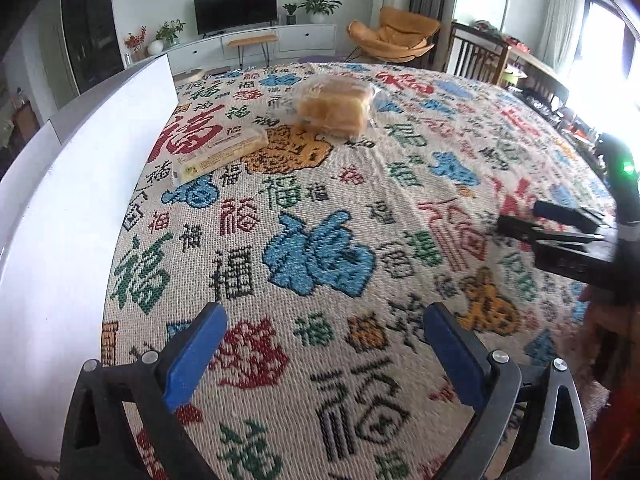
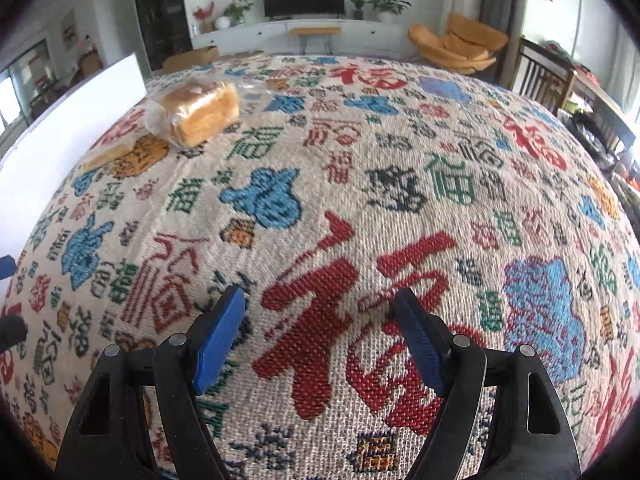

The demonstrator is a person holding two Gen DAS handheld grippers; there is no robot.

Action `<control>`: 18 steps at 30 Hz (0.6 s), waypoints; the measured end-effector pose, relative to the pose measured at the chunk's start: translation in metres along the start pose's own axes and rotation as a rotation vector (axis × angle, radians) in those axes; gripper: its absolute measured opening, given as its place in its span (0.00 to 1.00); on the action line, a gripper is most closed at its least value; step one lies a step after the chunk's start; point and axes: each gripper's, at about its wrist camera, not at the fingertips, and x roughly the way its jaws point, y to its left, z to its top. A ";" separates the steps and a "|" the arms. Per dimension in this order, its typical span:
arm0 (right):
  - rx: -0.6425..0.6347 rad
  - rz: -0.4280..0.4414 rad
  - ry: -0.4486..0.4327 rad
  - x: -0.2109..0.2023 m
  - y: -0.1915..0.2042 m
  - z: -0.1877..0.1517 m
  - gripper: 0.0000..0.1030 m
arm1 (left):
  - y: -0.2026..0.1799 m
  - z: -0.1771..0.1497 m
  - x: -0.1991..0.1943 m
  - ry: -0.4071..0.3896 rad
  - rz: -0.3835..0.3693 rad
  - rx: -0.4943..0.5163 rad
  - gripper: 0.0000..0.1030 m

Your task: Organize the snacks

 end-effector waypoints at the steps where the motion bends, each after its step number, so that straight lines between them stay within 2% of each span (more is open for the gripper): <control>1: -0.003 0.005 -0.015 -0.002 0.001 0.000 0.81 | 0.001 0.000 0.007 0.002 0.018 0.009 0.95; 4: -0.016 -0.022 -0.001 0.001 0.006 0.001 0.82 | 0.007 -0.001 0.026 0.013 0.059 0.031 0.97; 5: -0.013 -0.021 0.000 0.002 0.006 0.002 0.83 | 0.011 -0.002 0.027 -0.018 0.038 0.014 0.98; 7: -0.005 -0.014 0.002 0.005 0.006 0.004 0.83 | 0.017 0.000 0.028 -0.007 0.020 -0.012 0.99; 18: -0.007 -0.017 0.002 0.005 0.006 0.005 0.84 | 0.017 0.000 0.030 -0.005 0.024 -0.010 1.00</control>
